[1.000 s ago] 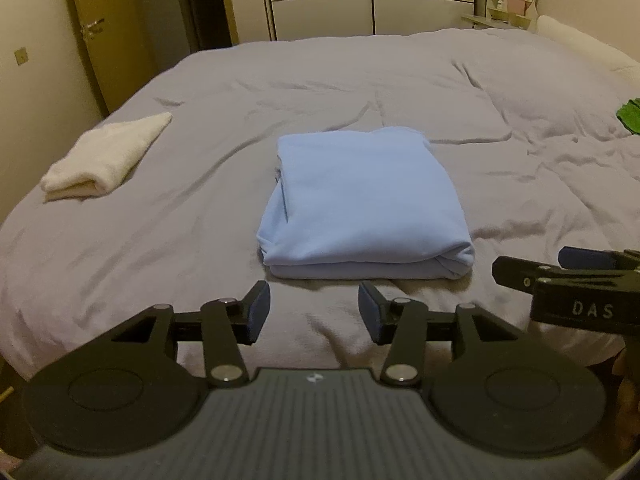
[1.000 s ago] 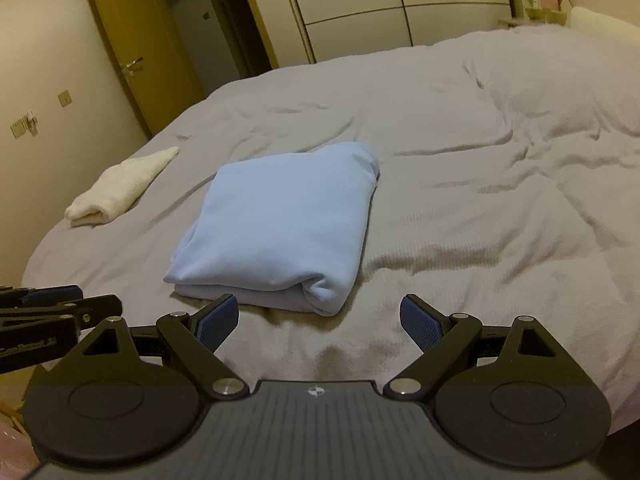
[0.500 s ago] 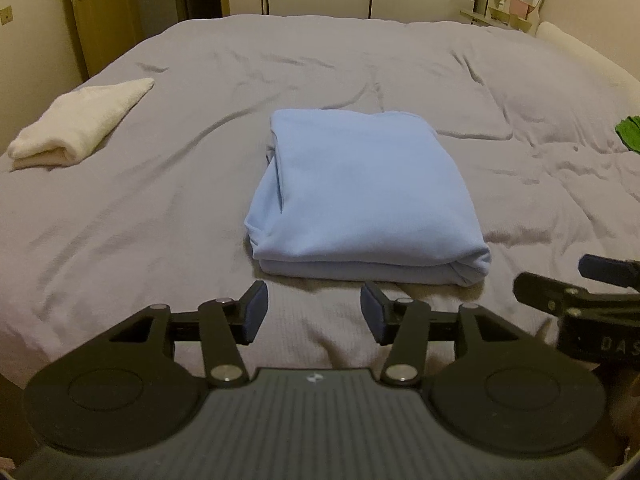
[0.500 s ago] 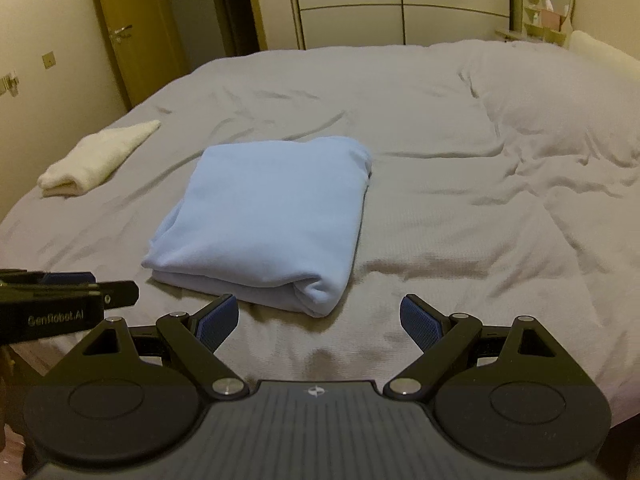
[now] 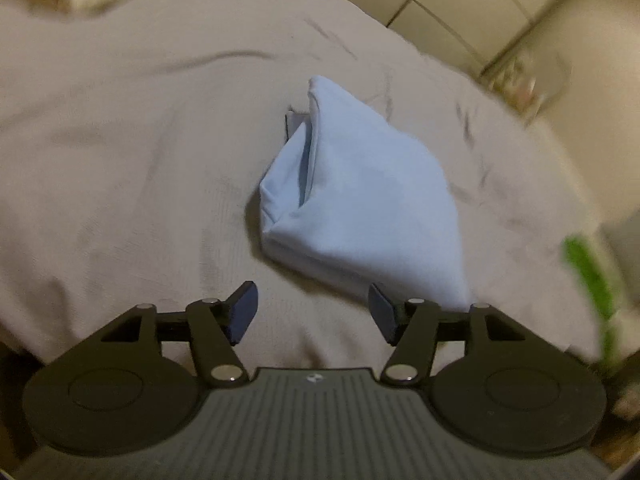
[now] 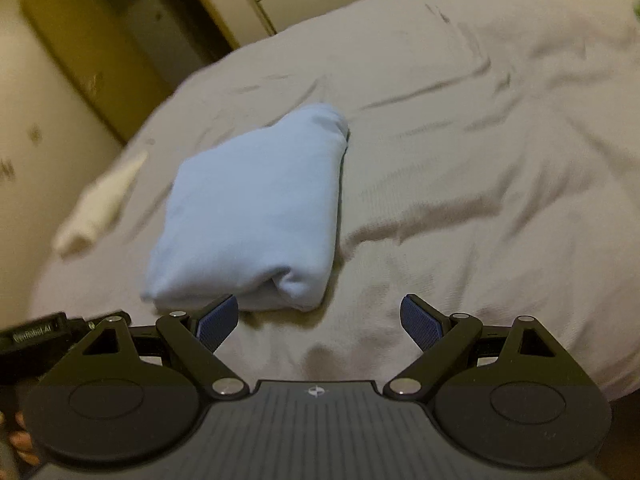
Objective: Fold clothes
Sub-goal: 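Roll both tools and grasp the folded sweatshirt sides with both tools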
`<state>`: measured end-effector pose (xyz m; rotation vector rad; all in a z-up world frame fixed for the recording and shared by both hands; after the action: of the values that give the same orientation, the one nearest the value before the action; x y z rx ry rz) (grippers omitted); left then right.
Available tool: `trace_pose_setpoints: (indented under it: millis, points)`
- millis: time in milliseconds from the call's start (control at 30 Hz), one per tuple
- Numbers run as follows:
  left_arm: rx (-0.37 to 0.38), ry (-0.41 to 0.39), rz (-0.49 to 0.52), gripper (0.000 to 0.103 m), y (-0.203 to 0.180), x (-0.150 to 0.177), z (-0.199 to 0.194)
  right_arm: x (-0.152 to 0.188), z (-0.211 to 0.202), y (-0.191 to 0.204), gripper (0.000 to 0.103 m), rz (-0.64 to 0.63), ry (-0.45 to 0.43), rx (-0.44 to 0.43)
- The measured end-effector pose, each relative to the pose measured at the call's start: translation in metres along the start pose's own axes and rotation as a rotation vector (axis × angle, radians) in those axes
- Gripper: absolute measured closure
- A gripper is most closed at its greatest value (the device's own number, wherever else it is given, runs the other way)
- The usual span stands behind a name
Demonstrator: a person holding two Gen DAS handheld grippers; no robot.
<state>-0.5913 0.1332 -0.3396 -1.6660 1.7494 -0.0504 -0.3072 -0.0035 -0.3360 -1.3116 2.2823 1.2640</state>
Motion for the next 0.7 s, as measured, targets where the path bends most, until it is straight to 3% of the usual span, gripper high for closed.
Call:
trace_pose_setpoints:
  millis: [67, 200, 300, 533, 700]
  points:
    - [0.057, 0.006, -0.073, 0.045, 0.007, -0.008, 0.01, -0.005, 0.004, -0.009, 0.013, 0.07, -0.012, -0.043]
    - [0.059, 0.013, -0.146, 0.045, 0.024, -0.019, 0.039, -0.012, 0.013, -0.023, 0.013, 0.154, -0.022, -0.088]
    - [0.115, 0.025, -0.199, 0.045, 0.037, -0.026, 0.053, -0.017, 0.02, -0.028, 0.013, 0.185, -0.028, -0.114]
    - [0.263, 0.07, -0.226, 0.045, 0.034, -0.045, 0.08, -0.03, 0.041, -0.039, 0.013, 0.265, -0.041, -0.201]
    - [0.303, 0.1, -0.208, 0.045, 0.021, -0.061, 0.101, -0.043, 0.067, -0.046, 0.016, 0.335, -0.031, -0.266]
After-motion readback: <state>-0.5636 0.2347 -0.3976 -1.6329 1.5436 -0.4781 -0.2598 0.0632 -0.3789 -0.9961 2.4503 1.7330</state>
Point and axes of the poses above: each gripper's, at about its wrist camera, not at the fingertips, and z roughly the way its jaws point, y to its left, x to its underside, the point moved 7 cm from there along z, roughly the way its jaws point, and after that the axes turned 8 degrees about -x, right-handed, at the moved point
